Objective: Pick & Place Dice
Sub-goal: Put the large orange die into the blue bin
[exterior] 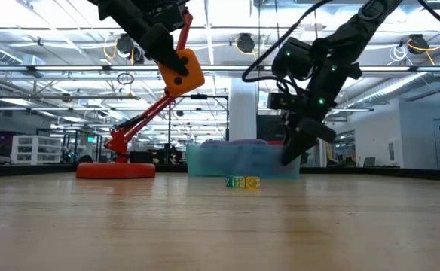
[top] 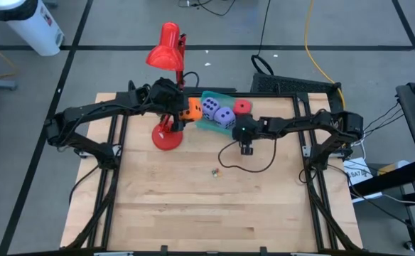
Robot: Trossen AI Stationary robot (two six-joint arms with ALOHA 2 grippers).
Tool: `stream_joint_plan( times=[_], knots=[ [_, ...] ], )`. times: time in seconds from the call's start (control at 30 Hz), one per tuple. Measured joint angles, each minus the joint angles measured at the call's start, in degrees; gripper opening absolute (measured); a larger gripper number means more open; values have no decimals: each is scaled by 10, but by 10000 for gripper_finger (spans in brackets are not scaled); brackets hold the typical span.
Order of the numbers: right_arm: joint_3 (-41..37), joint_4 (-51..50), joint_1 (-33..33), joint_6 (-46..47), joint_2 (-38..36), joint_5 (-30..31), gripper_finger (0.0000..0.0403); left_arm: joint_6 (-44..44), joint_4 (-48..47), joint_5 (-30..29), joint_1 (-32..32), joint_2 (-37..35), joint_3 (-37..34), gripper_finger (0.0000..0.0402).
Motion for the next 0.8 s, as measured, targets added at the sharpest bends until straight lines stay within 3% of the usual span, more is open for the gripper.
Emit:
stream_joint_plan(
  times=[0.17, 0.4, 0.8],
  knots=[
    [-12, -2, 13, -32, -1, -11, 11, 0, 0, 0, 0, 0, 0, 399],
    [-16, -36, 23, -44, 1, -22, 21, 0, 0, 0, 0, 0, 0, 398],
    [-15, -41, 41, 35, 1, -42, 2, 0, 0, 0, 0, 0, 0, 398]
  ],
)
